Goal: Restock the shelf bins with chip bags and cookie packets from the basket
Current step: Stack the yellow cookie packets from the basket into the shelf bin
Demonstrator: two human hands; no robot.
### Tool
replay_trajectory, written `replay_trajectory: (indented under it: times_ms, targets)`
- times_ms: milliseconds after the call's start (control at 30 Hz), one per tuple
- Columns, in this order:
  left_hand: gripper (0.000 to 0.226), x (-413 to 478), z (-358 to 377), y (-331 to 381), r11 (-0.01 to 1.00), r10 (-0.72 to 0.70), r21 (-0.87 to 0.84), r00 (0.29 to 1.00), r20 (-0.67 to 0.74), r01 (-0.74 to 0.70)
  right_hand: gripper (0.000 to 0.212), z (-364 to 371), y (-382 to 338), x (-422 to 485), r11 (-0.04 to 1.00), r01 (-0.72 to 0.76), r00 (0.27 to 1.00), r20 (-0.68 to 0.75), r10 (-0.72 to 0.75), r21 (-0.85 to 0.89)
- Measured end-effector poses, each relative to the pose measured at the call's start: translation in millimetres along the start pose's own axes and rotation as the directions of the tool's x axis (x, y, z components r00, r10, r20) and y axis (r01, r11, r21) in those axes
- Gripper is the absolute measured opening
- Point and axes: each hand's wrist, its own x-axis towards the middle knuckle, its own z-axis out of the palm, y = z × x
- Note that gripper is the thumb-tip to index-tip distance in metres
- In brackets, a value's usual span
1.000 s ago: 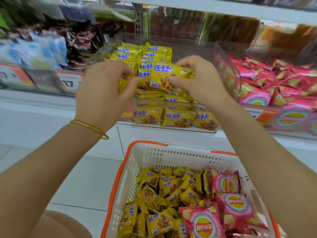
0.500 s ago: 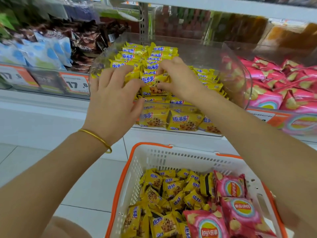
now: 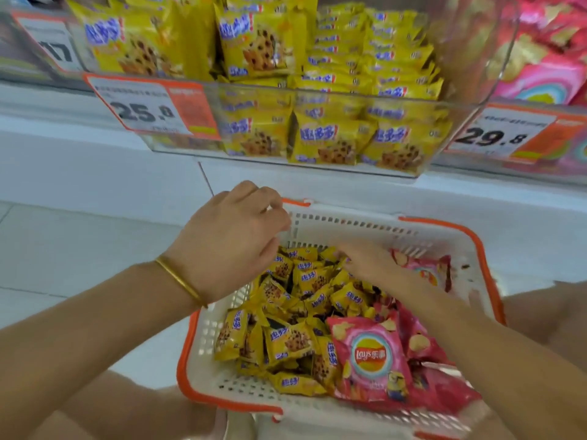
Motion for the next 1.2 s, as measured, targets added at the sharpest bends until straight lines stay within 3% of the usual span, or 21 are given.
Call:
replay_trajectory:
  times_ms: [100,200,400,500,567,667,733,800,933,1000,1067,1100,1200]
  targets:
    - [0.037,10.4,3.3,0.0,1.000,-0.010,-0.009,0.999,0.042,0.011,0.040,51.9,24.9,13.6,0.977,0.027,0.992,0.123,-0.001,-0.210]
    - [0.036,21.7,7.1,0.8,1.000,-0.005,-0.024,0.998,0.057,0.006,0.050,65.7,28.4,16.7,0.965,0.025,0.997,0.079,-0.004,-0.261]
    - [0.028,33.3,11.3,4.8,0.998,-0.022,-0.052,0.992,0.128,0.029,0.035,52.0,26.9,19.9,0.931,-0.011,0.998,0.057,0.034,-0.366]
    - [0.024,40.0,15.5,6.4,0.995,-0.057,-0.068,0.980,0.189,0.071,0.017,28.2,16.6,9.7,0.929,0.027,0.998,-0.039,-0.045,-0.370]
    - [0.032,44.0,13.7,8.1,0.991,-0.085,-0.072,0.956,0.282,0.109,0.009,-1.0,6.9,3.5,0.961,0.082,0.989,-0.096,-0.111,-0.266]
    - [0.047,46.6,9.9,13.5,0.984,-0.098,-0.100,0.914,0.393,0.148,0.011,-57.7,-14.0,-15.2,0.982,0.191,0.982,-0.009,-0.191,-0.006]
    - [0.055,46.4,5.0,18.4,0.962,-0.114,-0.173,0.888,0.446,0.211,0.018,-90.2,-33.4,-38.8,0.955,0.260,0.966,-0.048,-0.255,0.145]
    - [0.048,47.4,-3.5,21.2,0.941,-0.106,-0.249,0.898,0.428,0.230,0.016,-110.5,-51.7,-65.9,0.873,0.316,0.949,-0.128,-0.289,0.373]
    - [0.026,44.7,-38.9,16.0,0.888,-0.124,-0.386,0.938,0.324,0.250,0.017,-130.4,-75.4,-107.5,0.568,0.320,0.947,-0.280,-0.160,0.758]
    - [0.014,38.5,-59.6,10.7,0.774,-0.173,-0.572,0.960,0.221,0.271,0.035,-136.2,-85.0,-123.3,0.452,0.291,0.955,-0.287,-0.080,0.843]
    - [0.009,31.7,-78.8,8.1,0.590,-0.240,-0.765,0.961,0.139,0.258,0.048,-141.8,-100.0,-135.4,0.397,0.324,0.945,-0.316,-0.087,0.859]
    - [0.009,29.6,-85.9,7.2,0.517,-0.275,-0.824,0.957,0.097,0.232,0.043,-148.7,-109.0,-139.0,0.390,0.375,0.924,-0.371,-0.090,0.841]
    - [0.011,27.5,-100.3,1.7,0.471,-0.433,-0.878,0.889,-0.147,0.084,0.032,-187.8,-127.7,-134.7,0.456,0.511,0.824,-0.567,-0.016,0.729]
